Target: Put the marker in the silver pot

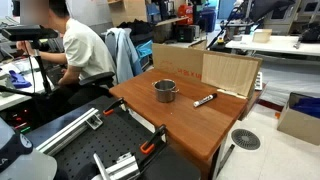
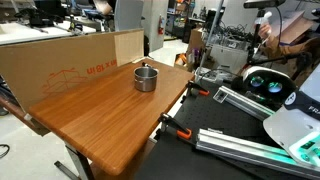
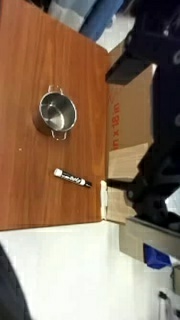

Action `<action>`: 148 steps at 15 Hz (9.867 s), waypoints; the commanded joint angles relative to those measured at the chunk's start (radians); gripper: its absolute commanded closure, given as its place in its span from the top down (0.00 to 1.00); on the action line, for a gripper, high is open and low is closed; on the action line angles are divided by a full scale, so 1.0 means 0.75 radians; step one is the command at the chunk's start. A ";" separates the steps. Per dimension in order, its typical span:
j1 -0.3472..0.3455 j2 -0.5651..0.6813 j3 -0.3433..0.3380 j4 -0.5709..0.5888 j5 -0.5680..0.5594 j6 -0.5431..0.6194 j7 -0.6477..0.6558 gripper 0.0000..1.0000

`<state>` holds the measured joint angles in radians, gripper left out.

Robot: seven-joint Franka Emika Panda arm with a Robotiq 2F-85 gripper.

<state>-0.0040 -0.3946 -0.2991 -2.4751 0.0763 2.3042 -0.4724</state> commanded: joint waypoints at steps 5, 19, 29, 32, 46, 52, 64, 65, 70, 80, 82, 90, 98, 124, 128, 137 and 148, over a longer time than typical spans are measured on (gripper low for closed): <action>-0.025 0.003 0.024 0.002 0.013 -0.003 -0.009 1.00; -0.005 0.286 0.004 0.110 0.311 0.116 0.046 1.00; -0.107 1.002 0.160 0.614 0.312 0.135 0.464 1.00; -0.108 1.171 0.165 0.737 0.208 0.137 0.590 1.00; -0.131 1.443 0.176 0.896 0.029 0.113 0.702 1.00; -0.121 1.497 0.187 0.919 -0.019 0.090 0.705 1.00; -0.115 1.549 0.189 1.000 -0.097 0.032 0.706 0.06; -0.116 1.550 0.190 1.004 -0.101 0.025 0.705 0.03; -0.132 1.525 0.208 0.983 -0.084 0.047 0.677 0.06; -0.126 1.323 0.290 0.605 -0.092 0.462 0.508 0.06; -0.126 1.265 0.314 0.488 -0.089 0.582 0.480 0.06; -0.242 1.015 0.480 0.094 -0.028 1.046 0.421 0.06; -0.659 0.851 0.940 -0.166 -0.066 1.358 0.439 0.06; -0.307 0.968 0.648 -0.145 -0.206 1.511 0.515 0.06; -0.139 1.068 0.500 -0.051 -0.172 1.462 0.514 0.06; -0.038 1.110 0.427 0.033 -0.158 1.357 0.563 0.93; -0.196 1.008 0.569 -0.064 -0.201 1.387 0.608 1.00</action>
<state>-0.0809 0.4123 0.0628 -2.4766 -0.0562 3.3350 -0.0372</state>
